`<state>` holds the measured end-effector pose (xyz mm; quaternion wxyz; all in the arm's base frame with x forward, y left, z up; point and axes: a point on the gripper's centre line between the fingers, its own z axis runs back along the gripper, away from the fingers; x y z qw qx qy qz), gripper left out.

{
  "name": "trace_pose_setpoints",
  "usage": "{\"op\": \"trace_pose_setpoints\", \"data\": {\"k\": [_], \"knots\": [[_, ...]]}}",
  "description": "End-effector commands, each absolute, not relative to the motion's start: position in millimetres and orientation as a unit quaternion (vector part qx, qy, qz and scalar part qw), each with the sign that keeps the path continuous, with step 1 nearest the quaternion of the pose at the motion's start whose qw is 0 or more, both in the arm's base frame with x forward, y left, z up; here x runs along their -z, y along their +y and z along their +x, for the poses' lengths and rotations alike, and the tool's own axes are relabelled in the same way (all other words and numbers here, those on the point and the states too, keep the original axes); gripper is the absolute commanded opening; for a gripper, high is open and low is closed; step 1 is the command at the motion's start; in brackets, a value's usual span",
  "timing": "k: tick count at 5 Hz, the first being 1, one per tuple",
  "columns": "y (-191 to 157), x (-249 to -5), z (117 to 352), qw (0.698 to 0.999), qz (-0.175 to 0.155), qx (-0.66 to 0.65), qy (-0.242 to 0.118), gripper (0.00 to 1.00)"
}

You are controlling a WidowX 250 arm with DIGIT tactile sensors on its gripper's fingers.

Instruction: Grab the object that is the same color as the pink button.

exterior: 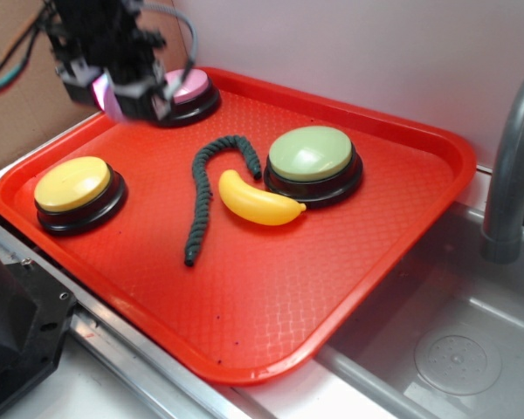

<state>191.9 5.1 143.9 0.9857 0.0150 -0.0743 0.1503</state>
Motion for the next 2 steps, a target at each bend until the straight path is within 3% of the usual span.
{"op": "trace_pose_setpoints", "data": {"k": [1, 2], "knots": [[58.9, -177.8, 204.3, 0.960, 0.018, -0.239, -0.142, 0.00], [62.5, -168.9, 207.1, 0.961, 0.040, -0.244, -0.123, 0.00]]}}
